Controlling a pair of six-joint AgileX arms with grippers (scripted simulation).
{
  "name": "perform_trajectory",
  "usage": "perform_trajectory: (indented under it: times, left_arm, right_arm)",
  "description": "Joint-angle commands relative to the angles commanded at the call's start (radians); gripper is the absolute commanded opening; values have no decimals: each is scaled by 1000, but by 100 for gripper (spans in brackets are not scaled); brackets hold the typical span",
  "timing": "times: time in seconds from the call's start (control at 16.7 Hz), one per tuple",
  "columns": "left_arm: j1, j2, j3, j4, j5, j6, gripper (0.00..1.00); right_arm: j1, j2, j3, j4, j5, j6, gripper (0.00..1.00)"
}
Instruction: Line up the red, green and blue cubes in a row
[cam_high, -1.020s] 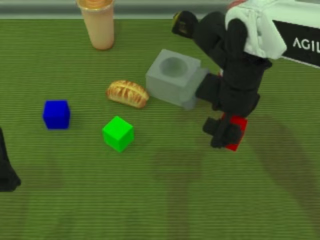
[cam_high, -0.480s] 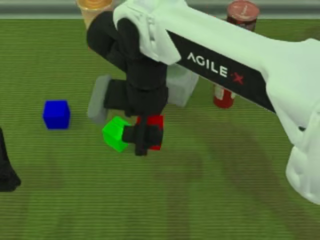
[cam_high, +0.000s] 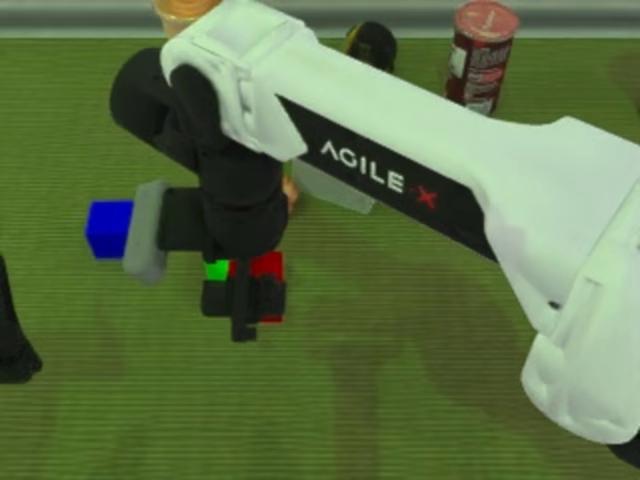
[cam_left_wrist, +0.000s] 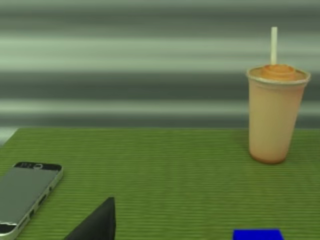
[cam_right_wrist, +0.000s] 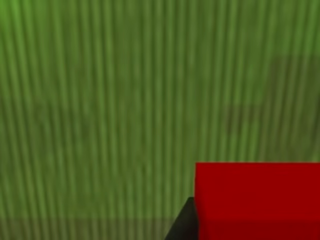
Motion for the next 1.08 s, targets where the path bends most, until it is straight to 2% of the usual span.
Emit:
perform_trajectory:
  times: [0.24,0.66,0.96,1.08]
  left_arm:
    - [0,0,0,0,0,0,100]
    - [0,0,0,0,0,0,100]
    - [0,0,0,0,0,0,100]
    - [0,0,0,0,0,0,100]
  right_arm:
    - [-6,-11,-43,43,0,5,0]
    - [1,-28,-319,290,-1,2,0]
    - [2,-29,-331,302,0,2,0]
    - [2,-29,-331,302,0,2,15]
